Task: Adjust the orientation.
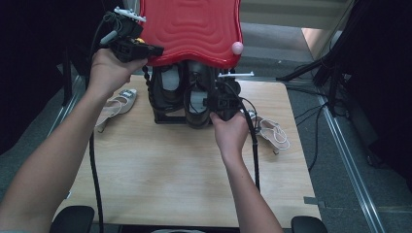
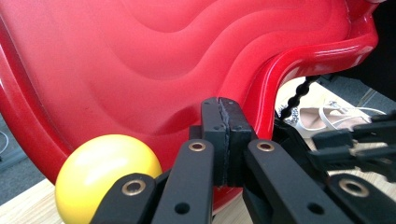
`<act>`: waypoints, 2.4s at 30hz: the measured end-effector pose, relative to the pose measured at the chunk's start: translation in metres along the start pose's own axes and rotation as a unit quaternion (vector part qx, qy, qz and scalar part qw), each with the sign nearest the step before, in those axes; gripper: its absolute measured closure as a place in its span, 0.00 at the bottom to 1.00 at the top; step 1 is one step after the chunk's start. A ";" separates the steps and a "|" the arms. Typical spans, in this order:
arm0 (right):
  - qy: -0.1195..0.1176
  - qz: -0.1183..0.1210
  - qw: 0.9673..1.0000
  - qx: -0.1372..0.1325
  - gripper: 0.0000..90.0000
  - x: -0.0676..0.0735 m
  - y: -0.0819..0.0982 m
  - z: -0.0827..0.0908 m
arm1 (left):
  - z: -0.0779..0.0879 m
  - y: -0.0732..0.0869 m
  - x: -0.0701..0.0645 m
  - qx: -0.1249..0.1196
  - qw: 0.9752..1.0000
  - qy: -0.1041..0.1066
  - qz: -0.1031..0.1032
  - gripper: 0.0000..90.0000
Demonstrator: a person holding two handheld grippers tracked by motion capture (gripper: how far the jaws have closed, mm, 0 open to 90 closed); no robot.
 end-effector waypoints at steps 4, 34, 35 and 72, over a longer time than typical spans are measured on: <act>-0.011 0.011 1.000 -0.002 0.72 0.000 0.012 0.013 | 0.000 0.000 0.000 0.001 1.000 0.000 0.000 1.00; -0.048 0.074 0.996 -0.005 1.00 0.012 0.090 -0.038 | 0.000 0.000 0.000 0.001 1.000 0.003 -0.002 1.00; -0.047 0.070 0.996 -0.007 1.00 0.012 0.088 -0.040 | 0.000 0.000 0.000 0.001 1.000 0.002 -0.002 1.00; -0.012 0.059 0.998 -0.010 1.00 0.009 0.034 -0.058 | -0.001 -0.002 -0.002 0.014 1.000 0.001 -0.016 1.00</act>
Point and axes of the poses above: each handheld gripper's, and its own axes: z roughly backward along the jaws, y roughly out of its underside, x roughly to its left, the point moved 10 cm from there along -z, roughly forward along the jaws, and after that the axes turned 10 degrees about y, right-handed, at the moved point
